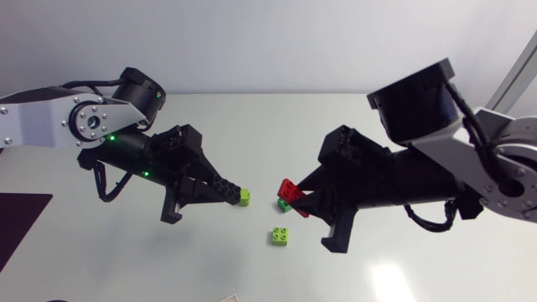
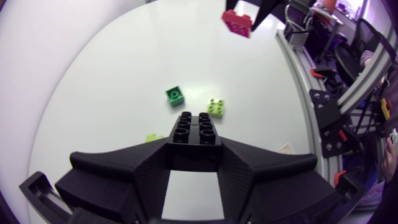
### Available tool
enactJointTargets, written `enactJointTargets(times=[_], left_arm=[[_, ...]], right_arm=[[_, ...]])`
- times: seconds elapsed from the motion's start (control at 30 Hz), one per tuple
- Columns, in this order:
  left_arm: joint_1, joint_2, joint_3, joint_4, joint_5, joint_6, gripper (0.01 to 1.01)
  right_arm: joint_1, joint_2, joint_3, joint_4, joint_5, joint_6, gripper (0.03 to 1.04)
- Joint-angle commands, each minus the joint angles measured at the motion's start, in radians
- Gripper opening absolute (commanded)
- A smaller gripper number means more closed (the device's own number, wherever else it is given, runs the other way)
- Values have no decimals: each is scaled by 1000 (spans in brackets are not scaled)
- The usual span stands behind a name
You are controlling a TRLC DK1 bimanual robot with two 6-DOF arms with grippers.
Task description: Disassemble duplo
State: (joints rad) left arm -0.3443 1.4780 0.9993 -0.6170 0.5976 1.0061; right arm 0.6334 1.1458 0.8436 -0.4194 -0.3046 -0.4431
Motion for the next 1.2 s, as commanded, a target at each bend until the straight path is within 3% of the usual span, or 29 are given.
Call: enactJointTargets(times=[0.0, 0.23, 0.4, 0.63, 0.73, 0.83, 0.93, 1.07, 1.17], left_arm=[[-22, -28, -100, 49, -84, -123, 280], [-21, 87, -151, 112, -251, -290, 285], [-15, 215, -162, 227, -289, -359, 289], [-74, 354, -123, 321, -378, -451, 321], [-79, 352, -113, 323, -395, -460, 454], [-81, 291, -130, 323, -401, -462, 675], [-64, 232, -137, 323, -410, -460, 836], [-24, 156, -139, 319, -412, -457, 948], [-2, 110, -143, 315, -412, -457, 972]], right_arm=[[-28, -24, -57, 5, 13, -29, 198], [-38, -41, -112, 19, 55, -36, 198], [-8, -44, -138, 19, 105, -32, 200], [15, 0, -187, 47, 176, -19, 200], [22, 55, -204, 91, 188, -17, 200], [43, 123, -216, 143, 213, -8, 202], [48, 192, -222, 200, 242, -6, 202], [43, 278, -215, 260, 268, -8, 202], [37, 322, -204, 275, 271, -8, 203]])
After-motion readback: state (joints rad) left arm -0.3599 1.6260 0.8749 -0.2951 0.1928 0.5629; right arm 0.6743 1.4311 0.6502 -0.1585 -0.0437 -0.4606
